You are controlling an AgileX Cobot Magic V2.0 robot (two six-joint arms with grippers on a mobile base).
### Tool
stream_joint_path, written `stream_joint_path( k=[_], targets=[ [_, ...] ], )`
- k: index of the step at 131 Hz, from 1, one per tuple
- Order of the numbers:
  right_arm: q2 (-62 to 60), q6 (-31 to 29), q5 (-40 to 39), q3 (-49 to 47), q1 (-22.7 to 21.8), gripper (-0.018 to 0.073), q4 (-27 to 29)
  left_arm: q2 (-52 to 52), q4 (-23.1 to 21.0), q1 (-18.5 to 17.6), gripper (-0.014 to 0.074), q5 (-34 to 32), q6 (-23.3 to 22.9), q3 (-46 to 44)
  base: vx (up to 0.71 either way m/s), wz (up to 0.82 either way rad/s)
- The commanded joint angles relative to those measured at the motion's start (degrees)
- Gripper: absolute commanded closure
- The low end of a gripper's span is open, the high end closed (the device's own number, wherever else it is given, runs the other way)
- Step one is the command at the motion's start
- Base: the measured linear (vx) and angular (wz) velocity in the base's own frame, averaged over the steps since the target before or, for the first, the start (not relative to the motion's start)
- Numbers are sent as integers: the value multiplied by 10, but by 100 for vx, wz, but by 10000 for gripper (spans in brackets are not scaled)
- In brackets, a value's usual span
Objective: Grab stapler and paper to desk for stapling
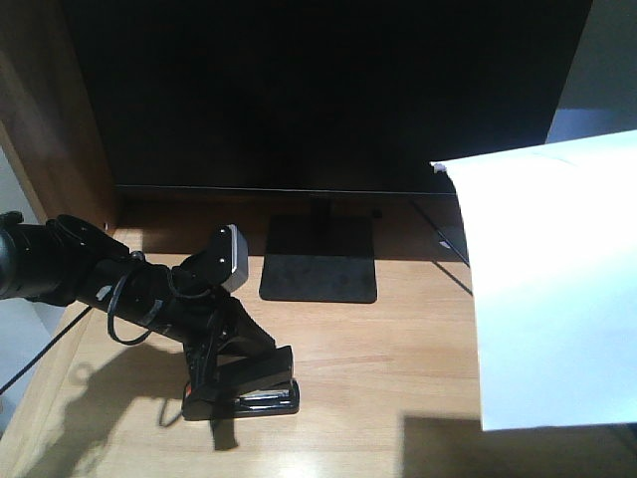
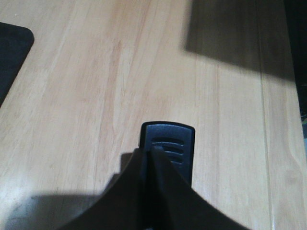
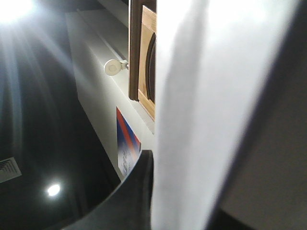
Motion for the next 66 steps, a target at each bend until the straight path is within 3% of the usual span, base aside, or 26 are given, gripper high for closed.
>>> stream_joint_path(
  k=[1, 28, 66],
  targets=[
    [5, -4, -21, -16, -4, 561, 6, -23, -30, -5, 603, 20, 1, -12, 0, 0],
    [5, -4, -25, -16, -4, 561, 7, -23, -30, -5, 603, 20, 1, -12, 0, 0],
    [16, -14, -12, -18, -4, 561, 58, -23, -30, -5, 603, 20, 1, -12, 0, 0]
  ],
)
